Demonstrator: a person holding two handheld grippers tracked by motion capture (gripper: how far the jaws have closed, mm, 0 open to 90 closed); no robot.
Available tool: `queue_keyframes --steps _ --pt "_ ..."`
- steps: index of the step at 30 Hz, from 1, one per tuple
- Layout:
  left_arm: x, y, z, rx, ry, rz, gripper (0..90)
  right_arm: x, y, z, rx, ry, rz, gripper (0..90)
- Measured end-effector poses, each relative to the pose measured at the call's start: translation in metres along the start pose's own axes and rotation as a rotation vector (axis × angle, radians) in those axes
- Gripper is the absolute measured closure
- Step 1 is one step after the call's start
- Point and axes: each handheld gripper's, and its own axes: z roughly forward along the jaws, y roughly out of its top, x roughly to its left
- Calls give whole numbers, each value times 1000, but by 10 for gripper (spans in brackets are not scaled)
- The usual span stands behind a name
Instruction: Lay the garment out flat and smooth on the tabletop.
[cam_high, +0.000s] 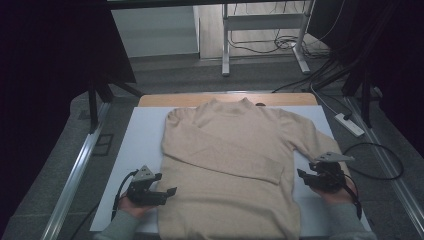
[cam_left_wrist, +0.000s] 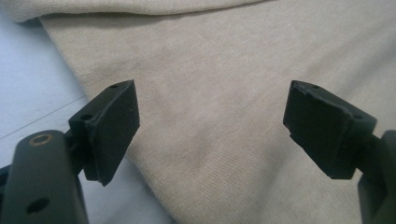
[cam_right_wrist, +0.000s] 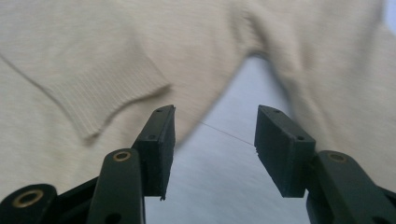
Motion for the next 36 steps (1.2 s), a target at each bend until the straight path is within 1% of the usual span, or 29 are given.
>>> queue_keyframes --steps 2,6,12,14,15,18,20,21,22,24,25,26,27,28,31,33,36 --pt "0 0 0 2 0 2 182 7 3 4 3 22 -14 473" --pt "0 0 1 3 -3 0 181 21 10 13 16 49 -55 469" --pt "0 0 2 10 -1 7 181 39 22 30 34 93 -101 458" --pt "-1 0 2 8 -2 4 181 42 29 37 43 84 -119 451" --pt "-1 0 2 9 -2 4 181 43 31 41 52 69 -125 446" --pt "0 0 2 9 -2 4 181 42 34 54 109 14 -112 419" --pt "0 0 2 11 -2 4 181 38 32 61 142 22 -92 402" --pt "0 0 3 10 -3 4 181 37 32 63 149 26 -81 395" --pt "-1 0 3 9 -3 2 182 36 31 64 149 29 -80 396" --pt "-1 0 3 12 -4 9 182 36 31 65 143 38 -85 428" --pt "-1 0 3 12 -4 11 182 37 30 65 143 43 -91 464" --pt "-1 0 3 11 -6 10 182 39 31 65 141 51 -99 502" --pt "-1 0 3 12 -6 10 182 41 31 64 138 50 -117 538" --pt "-1 0 3 12 -6 10 182 43 31 64 137 52 -133 595" --pt "-1 0 3 14 -7 13 183 46 32 64 140 76 -142 724" --pt "-1 0 2 12 -8 12 183 47 32 63 141 82 -146 756" --pt "0 0 2 9 -7 10 183 52 34 60 127 73 -172 789"
